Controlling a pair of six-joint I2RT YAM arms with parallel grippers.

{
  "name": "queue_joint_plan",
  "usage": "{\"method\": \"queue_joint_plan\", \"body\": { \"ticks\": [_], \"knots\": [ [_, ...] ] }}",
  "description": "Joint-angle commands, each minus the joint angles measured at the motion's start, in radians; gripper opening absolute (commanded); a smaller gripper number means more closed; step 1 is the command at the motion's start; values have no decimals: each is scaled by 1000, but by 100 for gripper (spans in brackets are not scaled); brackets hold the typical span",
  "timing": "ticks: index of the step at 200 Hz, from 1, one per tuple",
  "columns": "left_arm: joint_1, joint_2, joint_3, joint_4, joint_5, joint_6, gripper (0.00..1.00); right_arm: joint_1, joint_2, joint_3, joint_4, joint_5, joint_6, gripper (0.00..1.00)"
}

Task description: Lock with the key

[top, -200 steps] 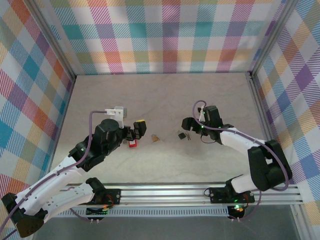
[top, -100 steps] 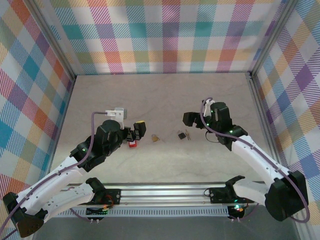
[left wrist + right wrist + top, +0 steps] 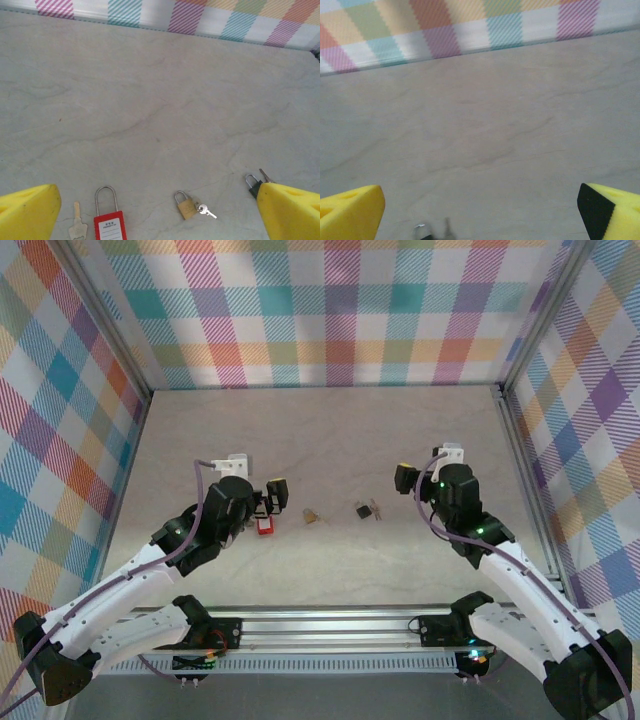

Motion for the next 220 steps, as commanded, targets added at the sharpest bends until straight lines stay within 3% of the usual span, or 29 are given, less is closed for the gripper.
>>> {"method": "queue_joint_plan", "body": {
  "ticks": [1,41,108,160,187,220],
  "knots": [
    [-11,-10,-6,23,-48,-19,100,4,0,-47,78,144,-88,99],
    [-10,-47,-40,70,-45,72,100,-3,25,-119,213,292,-139,99],
    [29,-31,-124,194,-157,272,100,-87,98,-201,392,289,-172,99],
    [157,27,-187,266,-73,171,100,-176,233,-275,595,238,-192,99],
    [181,49,-209,311,-75,203,100,-207,309,-304,726,156,-227,99],
    [237,71,-232,368,-59,204,100,-223,451,-301,881,140,-263,99]
  ]
}}
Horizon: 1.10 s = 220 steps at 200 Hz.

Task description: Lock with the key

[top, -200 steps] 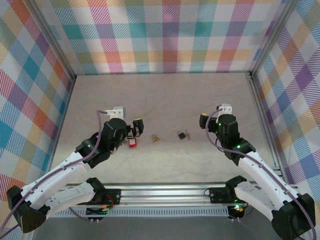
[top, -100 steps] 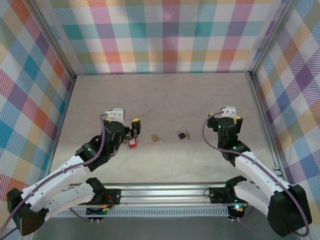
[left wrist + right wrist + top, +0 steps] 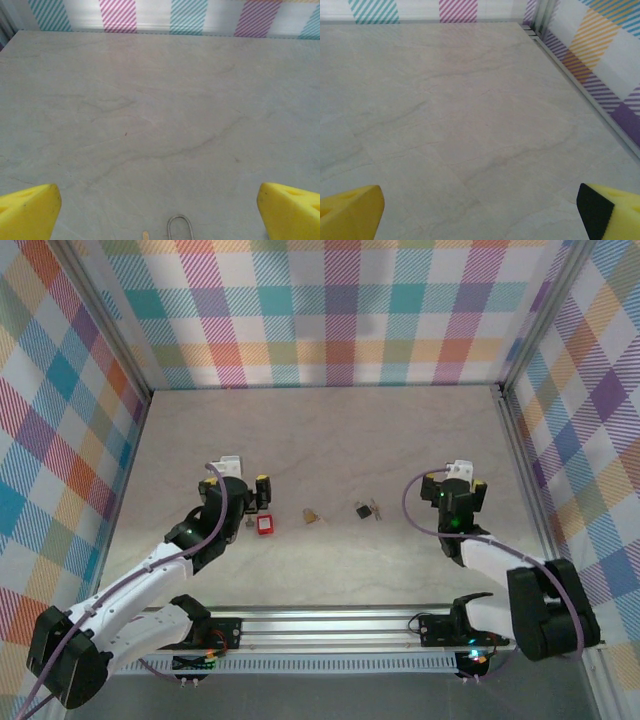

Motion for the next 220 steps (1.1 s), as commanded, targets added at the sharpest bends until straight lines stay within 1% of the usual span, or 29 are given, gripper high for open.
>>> {"method": "queue_joint_plan", "body": {
  "ticks": [1,10,22,42,71,84,97,110,131,139,141,143,147,155,164,173,185,194,202,220],
  "knots": [
    [44,15,-24,79,15,5,100,-10,74,2,193,-38,-51,99],
    [61,19,-28,87,21,2,100,-13,80,6,186,-71,-52,99],
    [84,20,-36,98,28,-3,100,-17,109,2,249,-80,-64,99],
    [110,19,-47,110,39,2,100,-17,151,10,296,-103,-92,99],
    [144,22,-63,142,53,16,100,-17,271,-25,522,-113,-133,99],
    [163,26,-72,158,68,26,100,-26,238,-2,410,-142,-112,99],
    [182,37,-83,180,84,35,100,-38,253,18,401,-156,-114,99],
    [202,55,-89,198,98,45,100,-59,250,48,327,-192,-93,99],
    [238,83,-91,214,115,50,100,-131,252,82,245,-329,-42,99],
    [252,95,-92,228,123,51,100,-178,272,68,250,-422,-13,99],
    [257,97,-92,230,127,51,100,-184,291,60,297,-439,-13,99],
    [260,100,-92,234,131,52,100,-187,323,45,388,-435,-21,99],
    [269,108,-91,242,142,56,100,-184,330,35,422,-428,-26,99],
    [284,124,-92,262,153,63,100,-181,282,49,301,-441,-17,99],
    [300,145,-96,294,154,65,100,-182,313,42,375,-443,-29,99],
    [318,172,-103,330,176,83,100,-182,290,45,324,-444,-22,99],
    [346,213,-113,390,188,101,100,-182,306,46,355,-433,-22,99],
    [380,238,-99,393,217,91,100,-182,296,50,324,-433,-18,99],
    [401,261,-97,412,230,96,100,-181,305,47,350,-432,-20,99],
    [438,317,-101,444,262,125,100,-182,301,47,341,-433,-18,99]
  ]
}}
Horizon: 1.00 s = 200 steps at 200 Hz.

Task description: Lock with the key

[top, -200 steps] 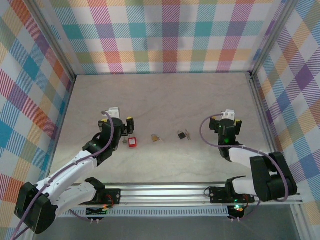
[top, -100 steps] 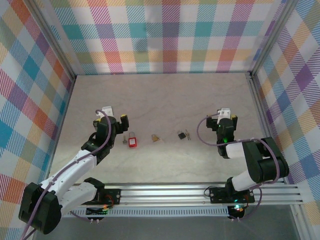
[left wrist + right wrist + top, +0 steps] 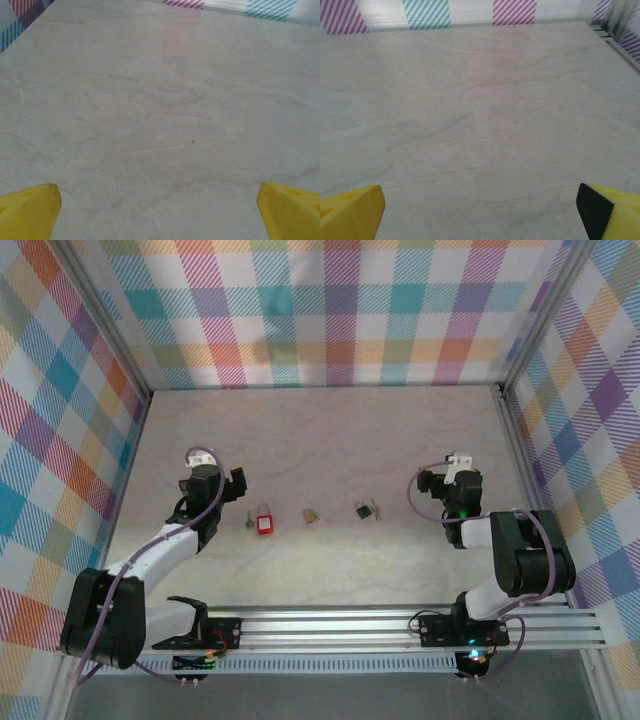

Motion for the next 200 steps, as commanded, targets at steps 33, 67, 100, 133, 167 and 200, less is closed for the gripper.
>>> {"method": "queue_joint_plan", "body": {
  "ticks": [33,67,100,133,167,200],
  "knots": [
    [107,138,-102,338,114,51,100,3,2,-5,34,-28,13,99],
    [161,195,-94,412,201,72,100,4,3,-1,28,-25,15,99],
    [188,270,-107,523,247,86,100,4,3,0,25,-25,16,99],
    [190,299,-73,493,286,101,100,3,3,3,22,-24,16,99],
    [187,342,-100,579,339,128,100,2,3,3,20,-24,16,99],
    [175,370,-125,650,347,143,100,2,3,6,16,-24,15,99]
  ]
}}
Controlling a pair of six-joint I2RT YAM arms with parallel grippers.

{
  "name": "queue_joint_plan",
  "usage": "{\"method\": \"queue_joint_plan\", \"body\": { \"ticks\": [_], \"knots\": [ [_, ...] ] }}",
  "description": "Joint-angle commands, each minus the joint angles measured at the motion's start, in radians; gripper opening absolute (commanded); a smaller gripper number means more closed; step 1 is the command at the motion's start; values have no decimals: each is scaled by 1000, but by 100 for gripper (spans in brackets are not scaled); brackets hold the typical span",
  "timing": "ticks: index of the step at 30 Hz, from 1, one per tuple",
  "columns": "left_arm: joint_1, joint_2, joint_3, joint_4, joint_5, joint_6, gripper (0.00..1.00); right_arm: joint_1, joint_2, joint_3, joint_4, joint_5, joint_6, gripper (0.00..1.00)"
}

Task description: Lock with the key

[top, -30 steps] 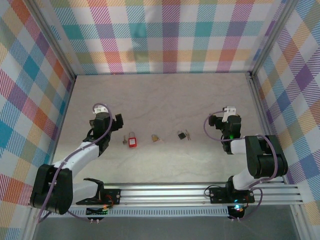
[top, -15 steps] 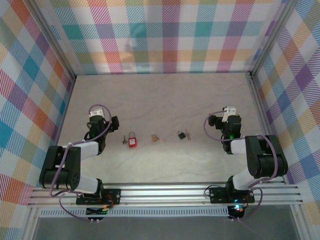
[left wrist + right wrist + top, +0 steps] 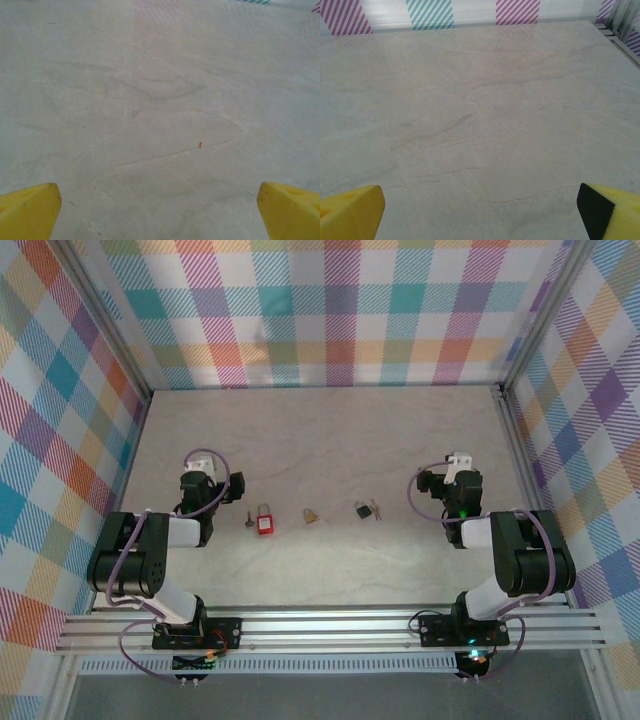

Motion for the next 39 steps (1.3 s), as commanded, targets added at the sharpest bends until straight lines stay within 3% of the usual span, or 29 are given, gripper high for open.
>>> {"method": "queue_joint_plan", "body": {
  "ticks": [1,13,39],
  "knots": [
    [1,16,-21,105,29,34,100,2,3,7,16,-14,12,99],
    [-34,13,-16,92,-56,46,100,3,4,9,9,-14,14,99],
    [-27,13,-8,76,14,66,100,3,4,9,8,-13,14,99]
  ]
}}
